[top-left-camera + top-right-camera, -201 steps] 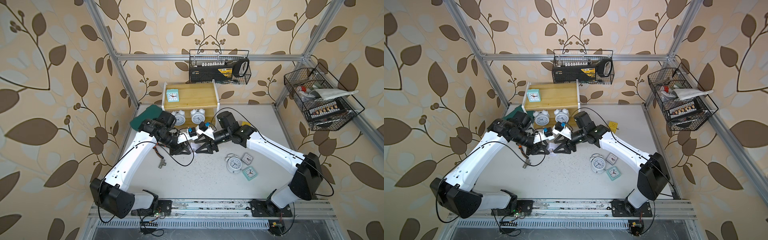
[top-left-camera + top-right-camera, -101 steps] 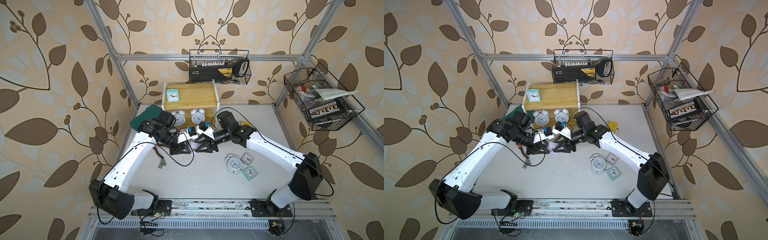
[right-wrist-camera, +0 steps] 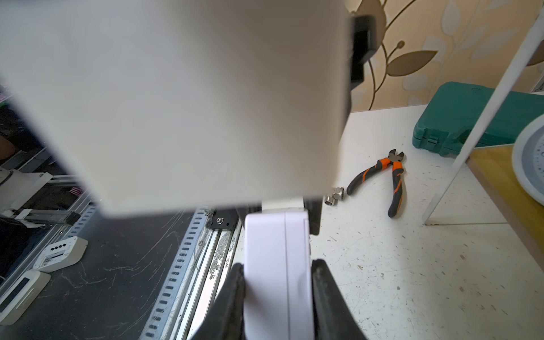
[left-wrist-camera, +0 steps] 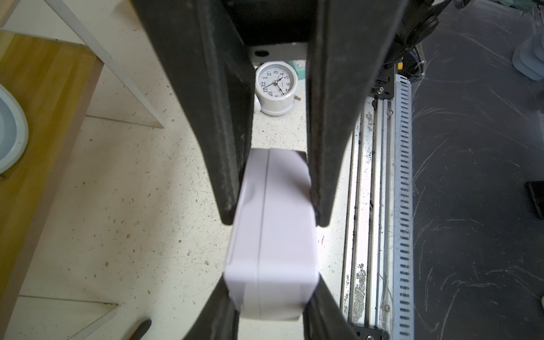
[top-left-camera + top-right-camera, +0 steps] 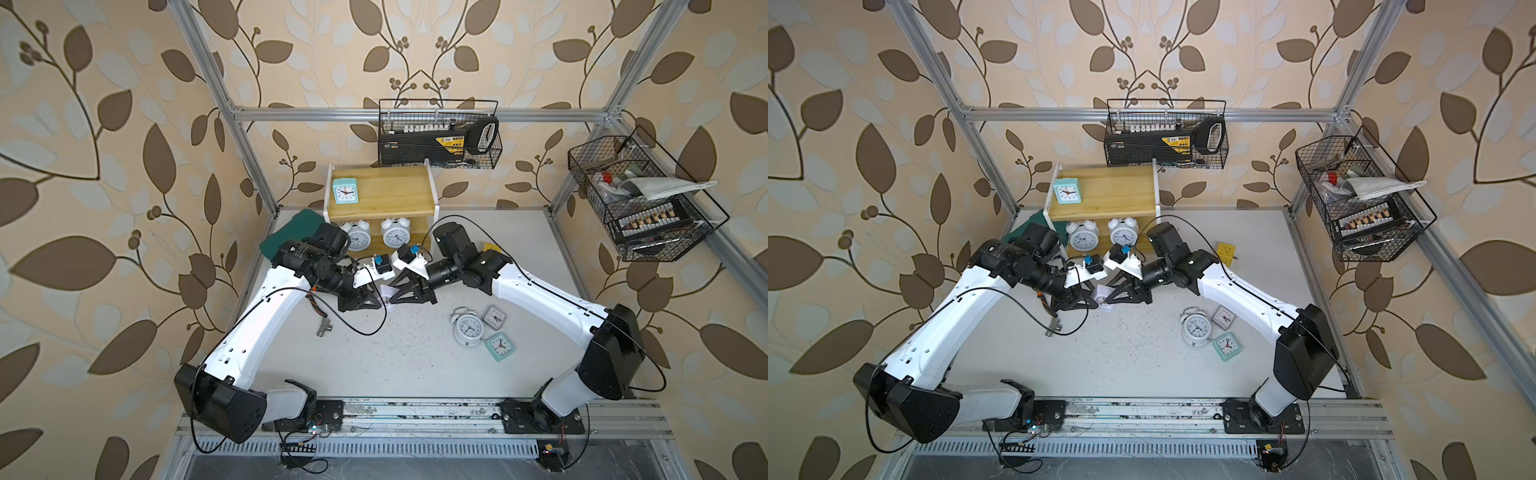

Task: Place the alarm clocks on the shelf by style
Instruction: Pick up the alarm from the center of the board, then place the alarm on the shelf.

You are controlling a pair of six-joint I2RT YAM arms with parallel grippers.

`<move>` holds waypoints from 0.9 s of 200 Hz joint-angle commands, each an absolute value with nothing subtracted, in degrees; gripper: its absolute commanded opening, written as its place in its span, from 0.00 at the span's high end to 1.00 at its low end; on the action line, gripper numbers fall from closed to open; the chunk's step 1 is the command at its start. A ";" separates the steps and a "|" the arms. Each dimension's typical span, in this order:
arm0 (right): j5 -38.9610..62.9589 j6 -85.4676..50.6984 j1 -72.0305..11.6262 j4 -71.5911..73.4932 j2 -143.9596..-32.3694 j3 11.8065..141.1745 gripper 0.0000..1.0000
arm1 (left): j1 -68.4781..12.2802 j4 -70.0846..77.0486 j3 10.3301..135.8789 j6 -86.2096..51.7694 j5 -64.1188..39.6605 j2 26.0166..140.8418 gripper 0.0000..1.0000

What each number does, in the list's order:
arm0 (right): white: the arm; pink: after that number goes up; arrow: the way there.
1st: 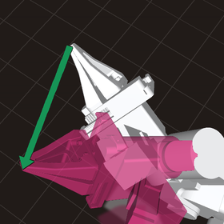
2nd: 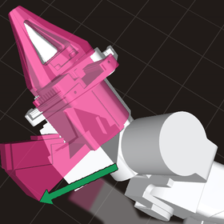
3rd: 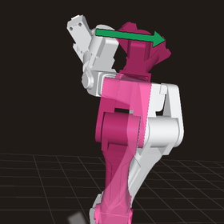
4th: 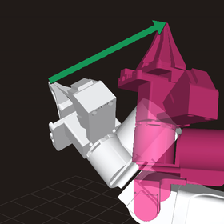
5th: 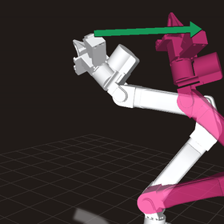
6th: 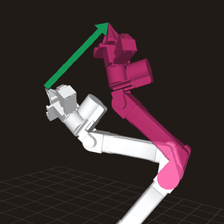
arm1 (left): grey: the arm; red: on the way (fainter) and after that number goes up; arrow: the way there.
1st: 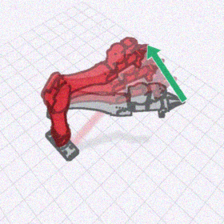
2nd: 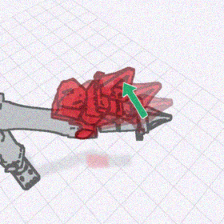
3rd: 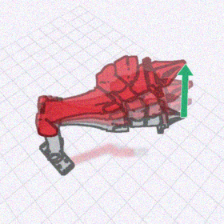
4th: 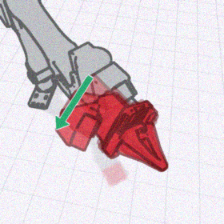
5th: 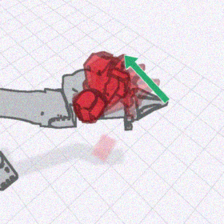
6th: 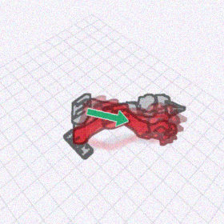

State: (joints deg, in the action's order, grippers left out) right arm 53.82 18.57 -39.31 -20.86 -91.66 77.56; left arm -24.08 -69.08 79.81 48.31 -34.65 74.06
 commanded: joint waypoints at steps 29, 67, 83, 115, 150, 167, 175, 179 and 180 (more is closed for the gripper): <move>56.75 12.08 -34.18 -17.08 -87.24 77.47 0.87 | -23.30 -66.93 79.11 44.69 -34.35 70.48 0.27; 56.16 2.18 -30.10 -6.71 -84.23 77.78 0.87 | -19.35 -66.73 78.64 43.33 -39.00 70.22 0.24; 54.47 -1.82 -29.46 -1.29 -83.78 78.20 0.88 | -16.36 -66.71 78.79 42.92 -43.01 70.42 0.24; 46.89 -8.82 -29.44 10.81 -84.52 79.31 0.87 | -11.10 -64.03 78.56 39.16 -49.82 70.51 0.24; 37.83 -15.27 -29.45 23.21 -88.47 80.31 0.88 | -9.20 -59.64 76.12 34.29 -51.23 69.37 0.23; 33.99 -17.13 -29.53 28.46 -90.76 80.62 0.88 | -8.47 -58.39 75.20 33.00 -50.89 68.92 0.22; 32.84 -17.85 -29.53 30.00 -92.09 81.28 0.88 | -8.06 -58.03 74.91 32.57 -50.72 68.69 0.22; 32.31 -18.04 -29.52 30.55 -92.78 81.62 0.88 | -7.79 -57.78 74.74 32.35 -50.64 68.60 0.22; 32.19 -18.03 -29.57 30.61 -92.93 81.72 0.88 | -7.72 -57.72 74.68 32.26 -50.63 68.58 0.22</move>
